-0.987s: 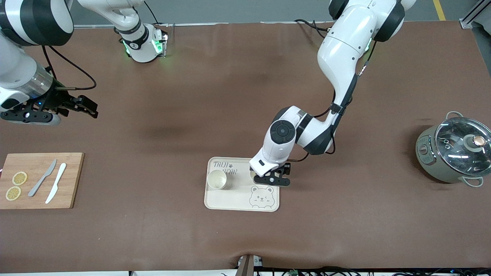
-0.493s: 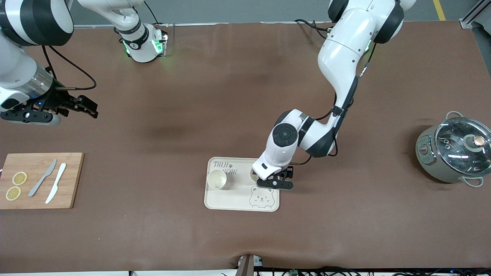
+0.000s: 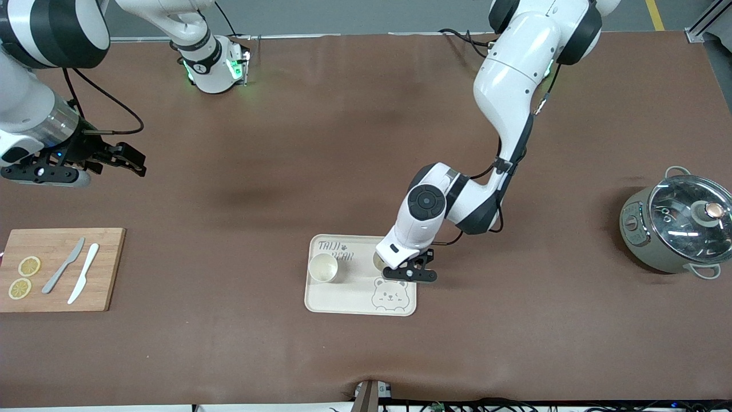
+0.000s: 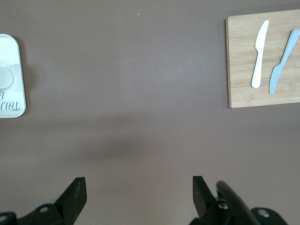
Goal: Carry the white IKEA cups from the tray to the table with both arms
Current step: 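Lower the left gripper around the cup rim and close it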
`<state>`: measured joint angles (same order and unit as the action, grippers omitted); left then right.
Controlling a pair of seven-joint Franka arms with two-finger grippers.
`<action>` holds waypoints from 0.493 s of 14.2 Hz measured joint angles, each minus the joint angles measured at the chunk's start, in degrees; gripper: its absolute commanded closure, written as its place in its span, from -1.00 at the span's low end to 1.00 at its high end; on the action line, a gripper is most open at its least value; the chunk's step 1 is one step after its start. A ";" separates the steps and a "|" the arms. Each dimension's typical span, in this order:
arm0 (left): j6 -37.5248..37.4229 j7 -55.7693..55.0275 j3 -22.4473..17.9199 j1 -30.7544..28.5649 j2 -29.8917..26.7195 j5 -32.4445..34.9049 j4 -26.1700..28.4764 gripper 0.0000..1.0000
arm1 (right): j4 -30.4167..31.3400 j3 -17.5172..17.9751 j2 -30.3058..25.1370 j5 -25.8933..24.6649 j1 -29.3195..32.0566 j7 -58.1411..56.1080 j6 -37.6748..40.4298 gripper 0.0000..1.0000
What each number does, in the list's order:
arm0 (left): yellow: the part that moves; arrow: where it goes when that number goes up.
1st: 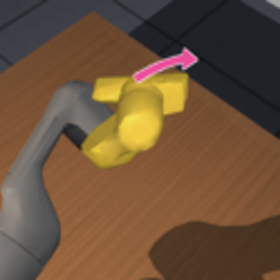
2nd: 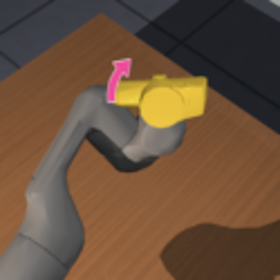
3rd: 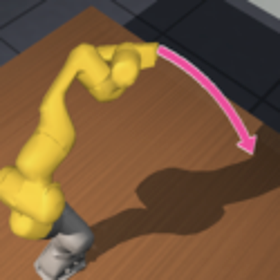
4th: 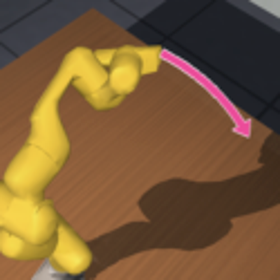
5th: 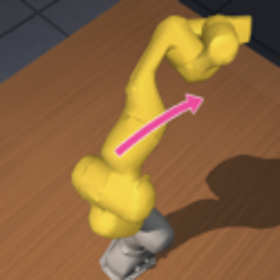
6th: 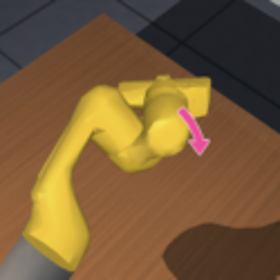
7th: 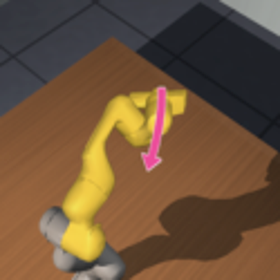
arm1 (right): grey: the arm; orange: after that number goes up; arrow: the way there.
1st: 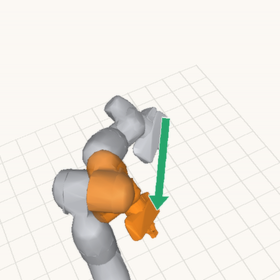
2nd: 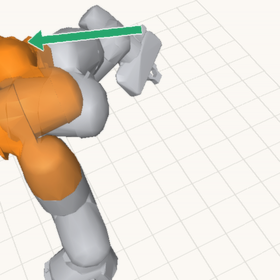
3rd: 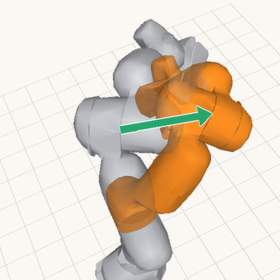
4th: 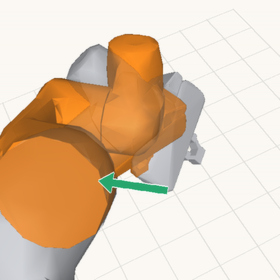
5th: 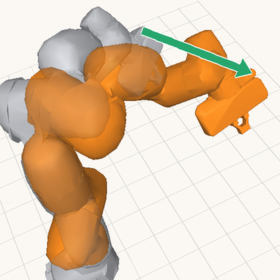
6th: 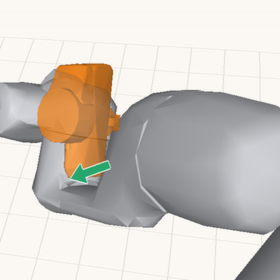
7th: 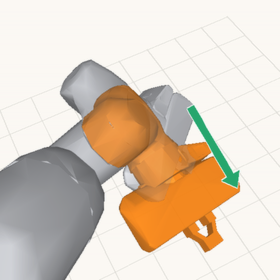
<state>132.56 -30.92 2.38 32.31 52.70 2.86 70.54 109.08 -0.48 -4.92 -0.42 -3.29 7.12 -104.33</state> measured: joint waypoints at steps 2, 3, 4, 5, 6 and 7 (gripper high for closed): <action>-0.14 -0.84 0.00 0.04 0.00 -0.09 0.00 1.00 | 0.00 0.00 0.00 0.00 0.00 0.00 0.00 -1.00; -0.16 -1.15 0.00 0.08 0.00 -0.10 0.00 1.00 | 0.00 0.00 0.00 0.00 0.00 0.00 0.00 -1.00; -0.16 -1.70 -0.01 0.21 -0.01 -0.13 -0.03 1.00 | 0.00 0.00 0.00 0.00 0.00 0.00 0.00 -1.00; -0.16 -2.56 -0.01 0.44 0.00 -0.13 -0.03 1.00 | 0.00 0.00 0.00 0.00 0.00 0.00 0.00 -1.00; -0.16 -3.26 -0.01 0.70 0.00 -0.13 -0.03 1.00 | 0.00 0.00 0.00 0.00 0.00 0.00 0.00 -1.00; -0.17 -3.65 -0.01 0.93 0.00 -0.13 -0.03 1.00 | 0.00 0.01 0.00 0.00 0.00 0.00 0.00 -1.00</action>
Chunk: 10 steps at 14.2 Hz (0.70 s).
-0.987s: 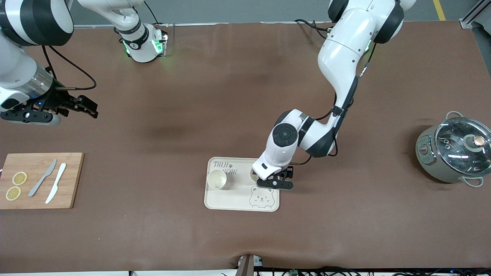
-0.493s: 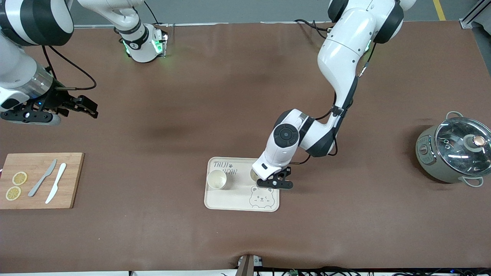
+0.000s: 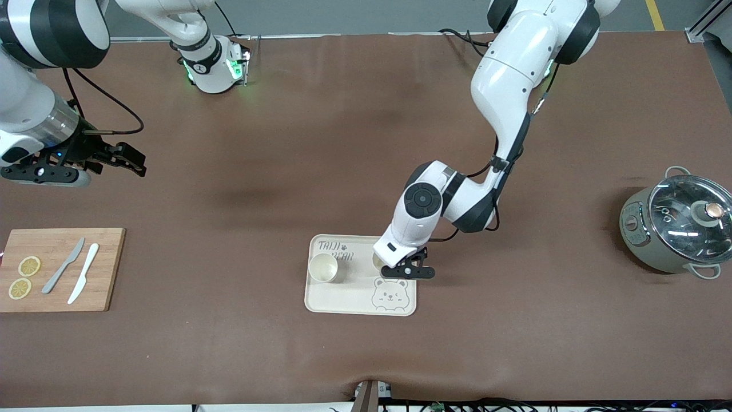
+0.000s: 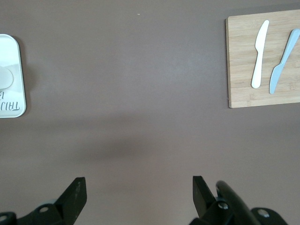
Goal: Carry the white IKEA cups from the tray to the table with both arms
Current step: 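Lower the left gripper around the cup rim and close it, then carry the cup with the left gripper while the right gripper reaches the tray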
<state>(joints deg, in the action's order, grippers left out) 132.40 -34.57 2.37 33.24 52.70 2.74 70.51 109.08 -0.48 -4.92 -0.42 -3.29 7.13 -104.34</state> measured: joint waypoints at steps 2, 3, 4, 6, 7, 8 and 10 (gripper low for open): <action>-0.01 -0.21 -0.01 0.15 0.00 0.00 -0.01 1.00 | 0.00 0.00 0.00 0.00 0.00 0.00 0.00 -1.00; -0.01 -0.21 -0.06 0.14 0.00 0.00 -0.03 1.00 | 0.00 0.00 0.00 0.00 0.00 0.00 0.00 -1.00; -0.04 -0.21 -0.18 0.10 -0.02 0.00 -0.11 1.00 | 0.00 0.00 0.00 0.00 0.00 0.01 0.00 -1.00; -1.62 -0.21 -0.34 -0.13 -0.26 0.00 -0.74 1.00 | 0.00 0.00 0.00 0.00 0.00 0.02 -0.01 -1.00; -3.25 -0.08 -0.37 -0.30 -0.64 0.00 -1.18 1.00 | 0.00 0.01 0.00 0.00 0.00 0.03 -0.04 -1.00; -4.87 0.42 -0.41 -0.50 -1.35 0.00 -1.53 1.00 | 0.00 0.02 0.00 0.00 -0.01 0.03 -0.11 -1.00; -8.55 1.83 -0.45 -1.15 -3.78 0.00 -1.65 1.00 | 0.00 0.04 0.00 0.00 -0.03 0.80 -0.40 -1.00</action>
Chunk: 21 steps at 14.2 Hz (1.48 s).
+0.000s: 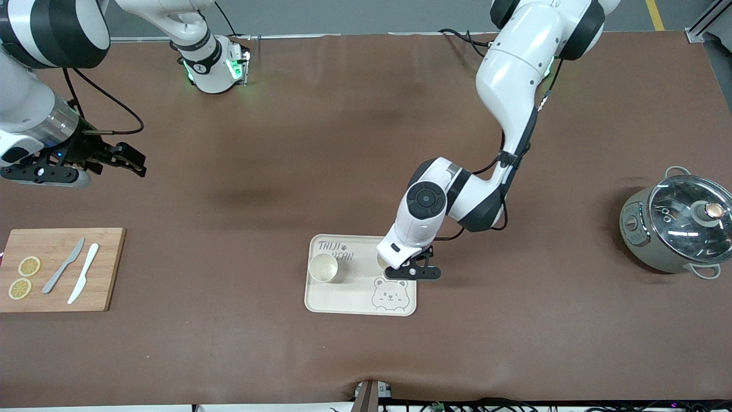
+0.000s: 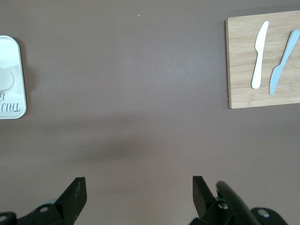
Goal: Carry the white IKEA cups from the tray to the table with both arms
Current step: 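Carry the cup with the left gripper while the right gripper reaches the tray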
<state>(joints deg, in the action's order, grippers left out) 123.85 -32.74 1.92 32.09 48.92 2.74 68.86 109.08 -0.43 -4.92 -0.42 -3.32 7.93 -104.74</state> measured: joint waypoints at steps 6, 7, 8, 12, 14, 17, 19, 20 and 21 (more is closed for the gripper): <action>-10.35 6.95 -0.06 -4.52 -13.37 0.00 5.90 1.00 | -0.46 0.51 0.06 0.02 -6.04 13.16 -1.86 -1.00; -10.59 8.84 -0.06 -6.01 -16.60 0.00 8.63 1.00 | -0.45 0.58 0.31 0.02 -7.92 16.84 -3.16 -1.00; -10.67 10.62 -0.06 -7.39 -19.77 -0.01 11.59 1.00 | -0.42 0.65 0.99 0.03 -9.90 20.88 -5.01 -1.00; -4.70 15.39 -0.03 -11.13 -30.16 -0.02 25.75 1.00 | -1.96 0.83 8.49 0.00 -17.67 36.60 -13.82 -1.00; 2.93 17.35 -0.04 -12.69 -34.33 -0.02 34.81 1.00 | -6.05 0.81 14.11 -0.09 -19.78 40.94 -14.73 -1.00; 9.52 22.27 -0.06 -16.18 -38.91 -0.11 45.43 1.00 | -11.80 0.78 21.66 -2.95 -21.53 46.57 -16.42 -1.00; 11.45 26.70 -0.07 -19.15 -41.08 -1.80 50.14 1.00 | -13.44 0.77 25.40 -4.47 -22.63 50.59 -19.67 -1.00; 12.57 29.34 -0.06 -20.44 -41.90 -3.14 52.15 1.00 | -14.13 0.76 27.10 -4.82 -23.05 52.03 -21.10 -1.00; 13.99 31.65 -0.07 -21.58 -42.57 -4.25 54.14 1.00 | -15.10 0.73 28.85 -5.06 -23.38 53.43 -22.22 -1.00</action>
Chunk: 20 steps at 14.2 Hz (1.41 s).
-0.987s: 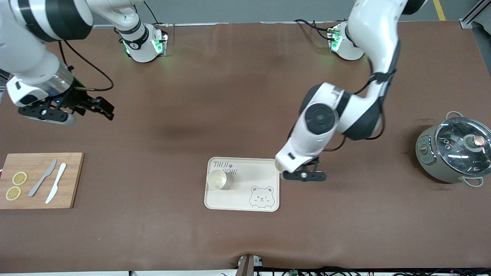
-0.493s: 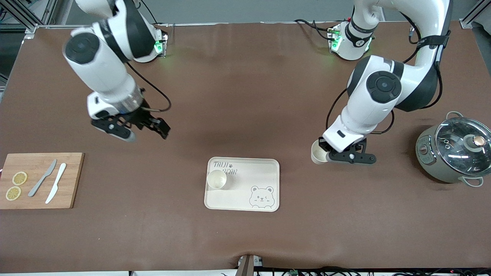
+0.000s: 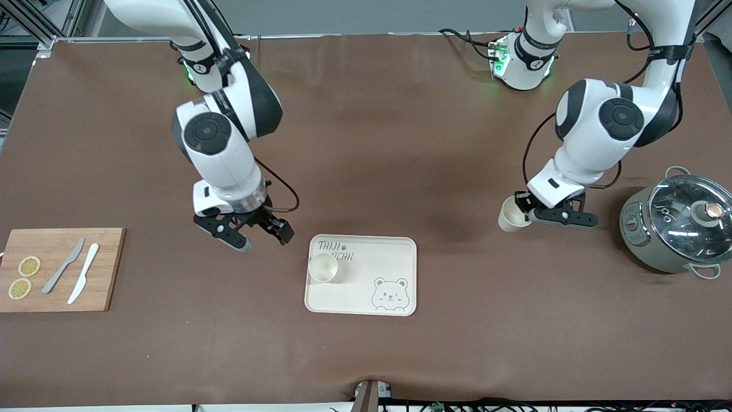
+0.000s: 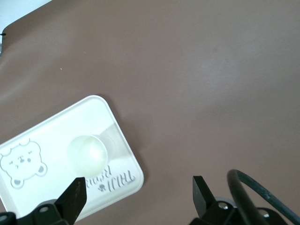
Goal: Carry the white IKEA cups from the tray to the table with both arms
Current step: 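Carry the cup with the left gripper while the right gripper reaches the tray, then lower the left gripper's cup while the right gripper descends onto the other cup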
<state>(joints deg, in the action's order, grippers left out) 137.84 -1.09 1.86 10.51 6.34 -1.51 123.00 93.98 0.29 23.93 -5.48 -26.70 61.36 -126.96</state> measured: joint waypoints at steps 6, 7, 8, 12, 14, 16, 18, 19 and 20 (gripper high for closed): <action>9.63 7.77 -0.01 -2.83 -0.73 -4.03 10.73 1.00 | -7.82 -0.08 10.77 -3.81 -2.80 10.52 -2.49 -1.00; 10.40 8.40 -0.01 -3.20 -0.69 -4.05 11.90 1.00 | -8.13 -0.13 11.93 -4.19 -3.17 11.56 -3.69 -1.00; 11.26 9.24 -0.01 -3.67 -0.64 -4.06 12.97 1.00 | -8.36 -0.16 12.74 -4.51 -3.39 12.12 -4.31 -1.00; 13.94 13.45 -0.02 -6.33 -0.48 -4.07 16.02 1.00 | -8.74 -0.36 13.86 -4.83 -3.48 12.34 -5.26 -1.00; 15.04 14.80 -0.02 -7.43 -0.37 -4.07 16.92 1.00 | -8.74 -0.48 14.16 -5.11 -3.48 12.34 -5.88 -1.00; 16.23 15.84 -0.02 -8.07 -0.02 -4.07 17.60 1.00 | -8.74 -0.53 14.69 -5.23 -3.48 12.34 -6.26 -1.00; 17.31 17.54 0.00 -9.00 0.60 -4.07 18.05 1.00 | -8.74 -0.71 15.46 -5.37 -3.48 12.34 -7.33 -1.00; 17.64 18.81 0.00 -9.83 1.11 -4.07 18.15 1.00 | -8.74 -0.82 15.90 -5.42 -3.48 12.34 -7.75 -1.00; 18.28 20.17 -0.01 -10.76 1.77 -4.08 18.19 1.00 | -8.75 -0.90 16.30 -5.47 -3.48 12.35 -8.06 -1.00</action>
<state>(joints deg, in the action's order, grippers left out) 156.12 19.08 1.85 -0.25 8.11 -5.59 141.19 85.23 -0.61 40.23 -10.95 -30.18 73.71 -135.02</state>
